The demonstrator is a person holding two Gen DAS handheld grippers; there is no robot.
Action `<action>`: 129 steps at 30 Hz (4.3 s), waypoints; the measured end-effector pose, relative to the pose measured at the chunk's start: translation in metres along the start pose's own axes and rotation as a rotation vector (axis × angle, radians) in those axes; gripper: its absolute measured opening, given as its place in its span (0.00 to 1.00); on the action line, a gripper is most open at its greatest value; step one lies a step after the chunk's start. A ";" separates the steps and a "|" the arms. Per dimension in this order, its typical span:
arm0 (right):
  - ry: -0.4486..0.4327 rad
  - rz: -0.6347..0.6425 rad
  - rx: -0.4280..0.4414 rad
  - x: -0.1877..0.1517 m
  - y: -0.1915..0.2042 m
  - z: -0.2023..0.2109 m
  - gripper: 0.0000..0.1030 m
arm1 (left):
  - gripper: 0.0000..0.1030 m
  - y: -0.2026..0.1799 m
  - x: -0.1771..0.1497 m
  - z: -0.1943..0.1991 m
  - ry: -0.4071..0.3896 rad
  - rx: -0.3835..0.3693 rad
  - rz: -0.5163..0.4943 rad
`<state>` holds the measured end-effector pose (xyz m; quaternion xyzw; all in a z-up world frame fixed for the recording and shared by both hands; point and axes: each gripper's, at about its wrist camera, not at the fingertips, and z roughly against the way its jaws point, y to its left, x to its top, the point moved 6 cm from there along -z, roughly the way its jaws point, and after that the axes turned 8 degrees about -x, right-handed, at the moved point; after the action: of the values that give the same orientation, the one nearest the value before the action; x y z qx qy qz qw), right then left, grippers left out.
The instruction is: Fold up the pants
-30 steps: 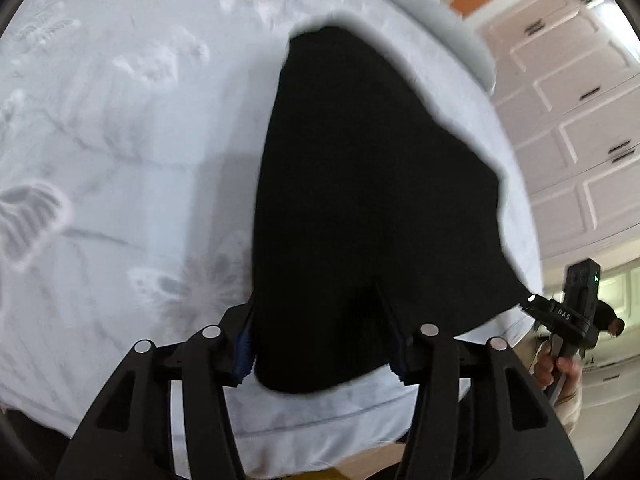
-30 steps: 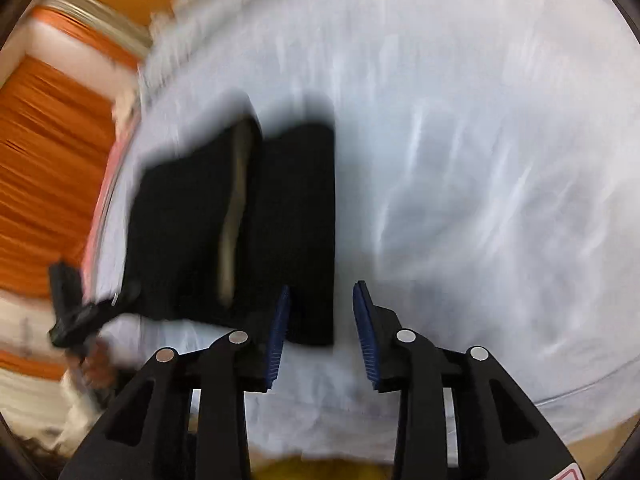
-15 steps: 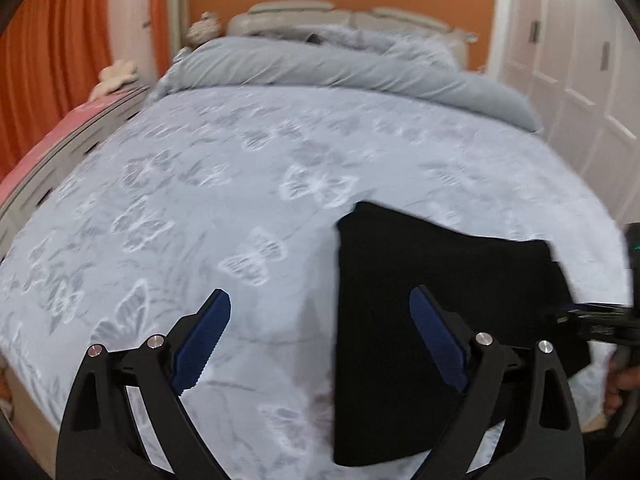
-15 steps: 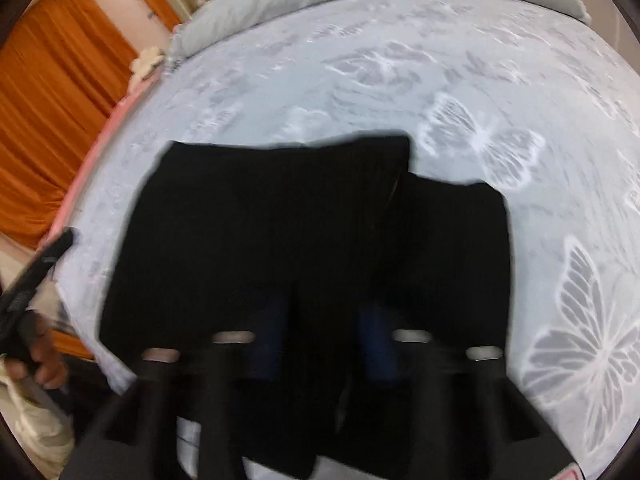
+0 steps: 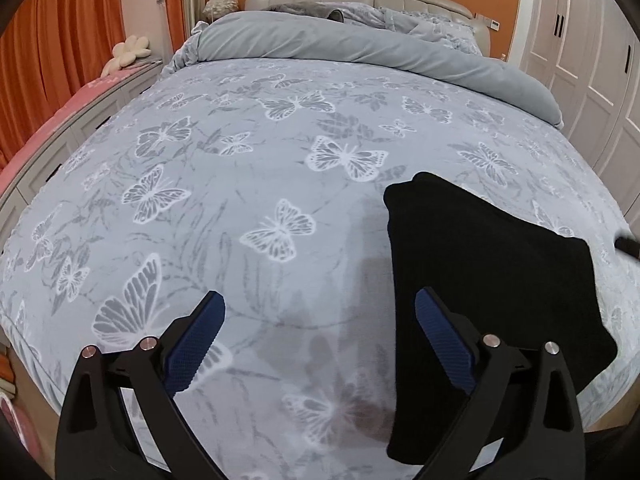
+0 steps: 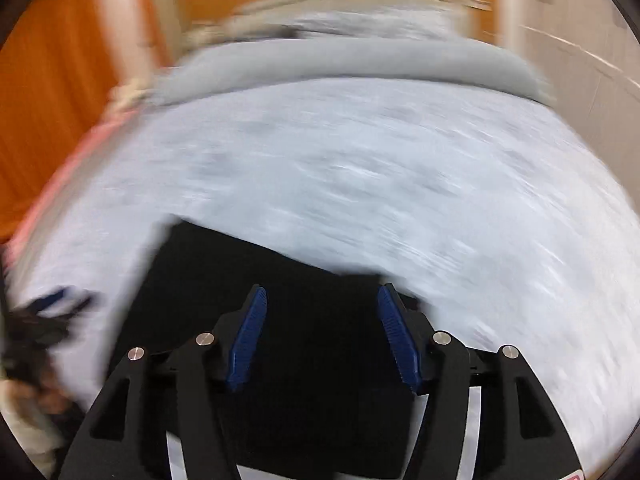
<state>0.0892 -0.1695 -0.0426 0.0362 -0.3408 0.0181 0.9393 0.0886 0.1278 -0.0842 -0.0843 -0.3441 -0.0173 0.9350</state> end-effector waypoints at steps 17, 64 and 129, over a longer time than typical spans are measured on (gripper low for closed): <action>0.344 0.310 0.220 0.049 0.178 -0.157 0.08 | 0.92 -0.040 -0.042 -0.032 0.188 -0.173 -0.063; 0.254 -0.175 0.134 -0.089 -0.051 -0.042 0.53 | 0.95 -0.087 -0.036 -0.039 0.075 -0.026 -0.185; 0.268 -0.256 0.346 -0.086 -0.046 -0.031 0.17 | 0.96 -0.242 -0.090 -0.012 -0.119 -0.208 -0.730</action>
<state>0.0460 -0.2138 -0.1239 0.2364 -0.1979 -0.0385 0.9505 0.0058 -0.1151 -0.1161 -0.0515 -0.4014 -0.3791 0.8321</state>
